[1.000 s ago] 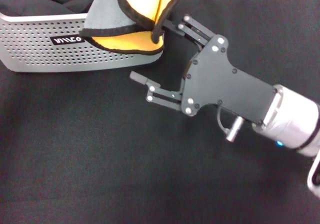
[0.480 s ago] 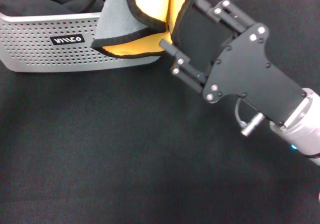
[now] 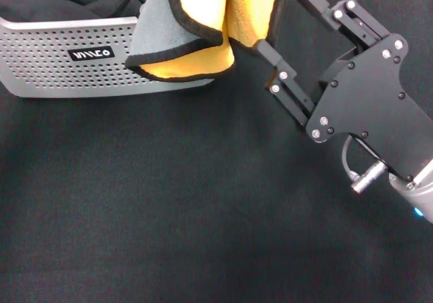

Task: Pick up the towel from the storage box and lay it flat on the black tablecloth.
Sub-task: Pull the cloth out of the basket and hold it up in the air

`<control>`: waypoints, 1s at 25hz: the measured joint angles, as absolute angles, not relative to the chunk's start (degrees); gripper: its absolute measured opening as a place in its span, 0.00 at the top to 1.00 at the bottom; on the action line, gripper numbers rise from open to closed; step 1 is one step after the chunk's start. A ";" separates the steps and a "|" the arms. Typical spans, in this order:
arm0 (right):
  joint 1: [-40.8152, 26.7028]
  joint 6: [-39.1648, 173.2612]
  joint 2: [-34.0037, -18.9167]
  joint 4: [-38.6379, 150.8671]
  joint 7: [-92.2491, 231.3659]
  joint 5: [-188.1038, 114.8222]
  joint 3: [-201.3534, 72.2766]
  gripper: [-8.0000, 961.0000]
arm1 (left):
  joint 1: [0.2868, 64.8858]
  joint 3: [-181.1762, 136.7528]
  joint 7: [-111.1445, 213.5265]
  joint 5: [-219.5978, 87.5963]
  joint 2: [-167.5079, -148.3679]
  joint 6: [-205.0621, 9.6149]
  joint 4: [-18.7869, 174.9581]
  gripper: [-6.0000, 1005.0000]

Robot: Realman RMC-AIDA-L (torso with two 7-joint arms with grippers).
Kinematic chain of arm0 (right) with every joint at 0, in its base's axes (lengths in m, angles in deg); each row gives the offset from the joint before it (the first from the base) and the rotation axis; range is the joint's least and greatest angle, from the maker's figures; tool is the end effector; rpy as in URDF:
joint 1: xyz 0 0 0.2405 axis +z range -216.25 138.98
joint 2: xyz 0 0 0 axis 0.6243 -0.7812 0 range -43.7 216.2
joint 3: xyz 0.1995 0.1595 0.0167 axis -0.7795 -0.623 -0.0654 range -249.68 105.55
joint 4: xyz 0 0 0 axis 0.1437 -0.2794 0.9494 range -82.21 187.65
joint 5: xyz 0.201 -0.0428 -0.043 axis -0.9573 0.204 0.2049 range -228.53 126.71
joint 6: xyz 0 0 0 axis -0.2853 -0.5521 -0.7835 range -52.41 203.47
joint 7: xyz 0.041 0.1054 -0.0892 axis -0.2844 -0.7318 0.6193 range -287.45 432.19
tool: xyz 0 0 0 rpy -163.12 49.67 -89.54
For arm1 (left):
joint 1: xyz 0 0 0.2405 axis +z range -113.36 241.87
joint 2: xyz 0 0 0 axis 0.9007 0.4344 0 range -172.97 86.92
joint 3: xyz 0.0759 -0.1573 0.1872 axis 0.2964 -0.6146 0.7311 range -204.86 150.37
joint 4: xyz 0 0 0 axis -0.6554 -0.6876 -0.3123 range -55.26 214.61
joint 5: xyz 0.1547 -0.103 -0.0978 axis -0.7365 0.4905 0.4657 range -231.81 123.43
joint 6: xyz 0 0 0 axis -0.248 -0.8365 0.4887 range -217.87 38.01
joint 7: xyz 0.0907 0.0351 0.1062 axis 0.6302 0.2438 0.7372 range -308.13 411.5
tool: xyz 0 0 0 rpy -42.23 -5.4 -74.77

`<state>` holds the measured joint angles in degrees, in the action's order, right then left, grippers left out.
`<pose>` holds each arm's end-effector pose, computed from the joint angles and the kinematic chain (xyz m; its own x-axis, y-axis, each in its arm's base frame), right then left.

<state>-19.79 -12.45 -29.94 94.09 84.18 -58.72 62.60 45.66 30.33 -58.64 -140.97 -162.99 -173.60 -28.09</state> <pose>0.1453 0.2515 -0.0468 0.3581 0.7202 -0.5942 -0.1286 -0.5923 -0.7954 -0.0625 0.2913 0.1452 0.7657 -0.2699 0.5838 0.0749 -0.8641 -0.4977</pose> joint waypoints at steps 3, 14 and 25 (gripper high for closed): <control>-19.97 -12.64 -29.94 94.09 84.20 -58.76 62.63 0.47 | 45.59 30.19 -58.58 -140.94 -162.99 -173.60 -27.88 0.98; -19.37 -12.07 -29.94 93.00 83.68 -63.05 62.62 0.70 | 45.62 30.54 -58.48 -140.86 -162.99 -173.61 -27.90 0.98; -19.30 -11.91 -29.94 92.66 83.39 -63.88 62.76 0.71 | 45.56 30.59 -58.35 -140.75 -162.99 -173.69 -27.90 0.98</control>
